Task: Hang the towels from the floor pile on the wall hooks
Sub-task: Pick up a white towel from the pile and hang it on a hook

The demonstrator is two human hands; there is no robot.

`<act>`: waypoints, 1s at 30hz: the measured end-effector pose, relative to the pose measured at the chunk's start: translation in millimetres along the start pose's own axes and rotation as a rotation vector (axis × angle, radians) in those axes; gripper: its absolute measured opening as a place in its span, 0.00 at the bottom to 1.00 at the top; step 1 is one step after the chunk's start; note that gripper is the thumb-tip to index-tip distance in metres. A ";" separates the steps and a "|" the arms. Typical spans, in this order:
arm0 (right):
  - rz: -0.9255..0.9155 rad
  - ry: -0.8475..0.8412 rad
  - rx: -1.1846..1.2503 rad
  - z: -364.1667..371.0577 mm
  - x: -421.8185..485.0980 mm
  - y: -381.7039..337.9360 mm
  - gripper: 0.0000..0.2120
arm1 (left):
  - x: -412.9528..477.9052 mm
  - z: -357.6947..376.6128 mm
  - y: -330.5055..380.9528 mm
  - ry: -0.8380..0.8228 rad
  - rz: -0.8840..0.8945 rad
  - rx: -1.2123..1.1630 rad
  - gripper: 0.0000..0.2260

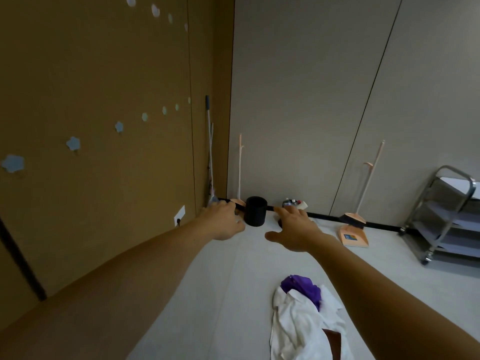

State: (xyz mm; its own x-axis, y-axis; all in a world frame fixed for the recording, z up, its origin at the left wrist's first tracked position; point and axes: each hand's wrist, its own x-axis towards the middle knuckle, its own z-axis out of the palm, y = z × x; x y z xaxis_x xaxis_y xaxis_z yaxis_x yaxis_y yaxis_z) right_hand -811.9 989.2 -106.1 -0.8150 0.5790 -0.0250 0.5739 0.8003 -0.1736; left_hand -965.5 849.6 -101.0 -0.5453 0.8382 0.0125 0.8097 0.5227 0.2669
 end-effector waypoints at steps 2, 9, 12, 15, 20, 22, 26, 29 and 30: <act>0.043 -0.021 0.004 4.8 29.7 4.9 0.40 | 39.0 4.1 -8.3 -0.044 0.030 -0.040 0.23; 0.194 -0.061 0.044 29.1 104.4 54.6 0.40 | 158.9 46.6 6.8 -0.121 0.125 0.078 0.25; 0.268 -0.071 0.053 41.2 135.1 95.9 0.40 | 209.9 83.9 30.6 -0.173 0.153 0.096 0.27; 0.327 -0.100 0.074 56.7 167.6 141.7 0.40 | 259.8 126.5 56.5 -0.224 0.149 0.109 0.30; 0.404 -0.182 0.131 88.1 208.8 213.4 0.39 | 331.4 187.7 92.8 -0.346 0.203 0.152 0.30; 0.442 -0.207 0.154 103.3 217.2 237.6 0.39 | 355.9 208.1 105.7 -0.383 0.237 0.152 0.30; 0.558 -0.309 0.245 145.2 224.2 277.7 0.36 | 392.3 261.4 128.4 -0.547 0.312 0.134 0.28; 0.670 -0.380 0.287 188.6 226.4 302.8 0.36 | 416.9 314.1 138.2 -0.665 0.381 0.114 0.25; 0.711 -0.408 0.297 204.7 225.6 309.9 0.36 | 422.7 334.3 139.4 -0.711 0.404 0.108 0.24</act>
State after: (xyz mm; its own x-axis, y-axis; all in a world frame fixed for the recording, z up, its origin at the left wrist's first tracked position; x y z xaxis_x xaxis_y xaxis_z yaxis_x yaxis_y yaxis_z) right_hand -834.4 1335.9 -367.1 -0.2691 0.7795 -0.5657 0.9591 0.1636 -0.2309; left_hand -1010.6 1328.8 -380.7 0.0306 0.8442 -0.5352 0.9501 0.1418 0.2779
